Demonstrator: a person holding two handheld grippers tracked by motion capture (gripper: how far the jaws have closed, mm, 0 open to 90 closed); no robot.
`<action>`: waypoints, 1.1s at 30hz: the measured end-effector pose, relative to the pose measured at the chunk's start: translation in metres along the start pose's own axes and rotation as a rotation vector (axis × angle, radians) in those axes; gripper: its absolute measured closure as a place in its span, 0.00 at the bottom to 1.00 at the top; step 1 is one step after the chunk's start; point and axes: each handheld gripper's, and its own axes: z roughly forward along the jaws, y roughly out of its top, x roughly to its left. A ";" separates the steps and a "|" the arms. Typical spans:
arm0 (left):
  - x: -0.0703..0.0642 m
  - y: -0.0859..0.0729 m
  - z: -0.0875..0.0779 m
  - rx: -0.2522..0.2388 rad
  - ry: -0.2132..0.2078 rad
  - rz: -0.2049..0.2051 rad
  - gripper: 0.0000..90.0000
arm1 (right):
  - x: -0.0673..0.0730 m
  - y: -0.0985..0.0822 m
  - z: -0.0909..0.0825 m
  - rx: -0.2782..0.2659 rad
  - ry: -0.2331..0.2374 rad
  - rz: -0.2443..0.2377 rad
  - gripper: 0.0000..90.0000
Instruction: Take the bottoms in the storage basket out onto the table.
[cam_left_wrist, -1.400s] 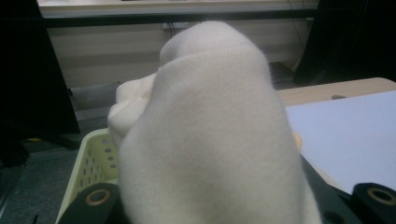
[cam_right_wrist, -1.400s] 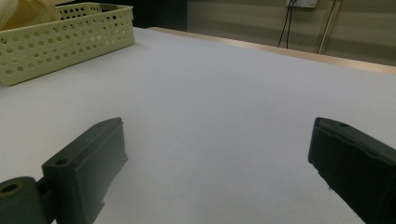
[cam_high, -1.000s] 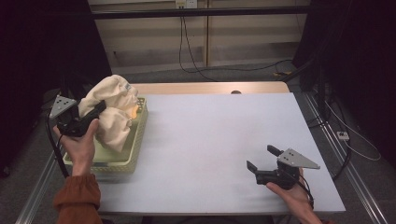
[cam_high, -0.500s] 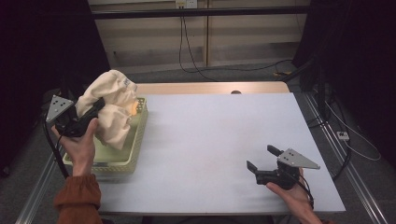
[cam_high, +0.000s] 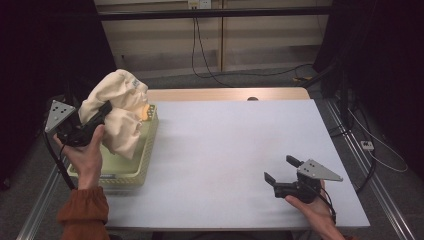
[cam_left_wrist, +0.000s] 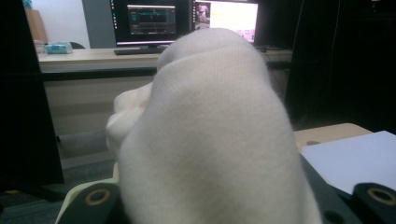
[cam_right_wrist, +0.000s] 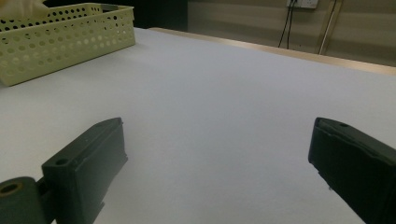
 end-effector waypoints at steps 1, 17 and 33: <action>-0.001 0.001 0.000 0.001 0.000 -0.007 0.84 | 0.000 0.000 0.000 0.001 0.001 0.000 0.04; -0.012 0.012 -0.005 -0.035 -0.045 -0.011 0.84 | 0.000 0.000 0.000 0.001 0.002 -0.001 0.04; -0.021 0.018 -0.005 -0.032 -0.075 -0.011 0.84 | 0.000 0.000 0.000 0.001 0.003 -0.001 0.04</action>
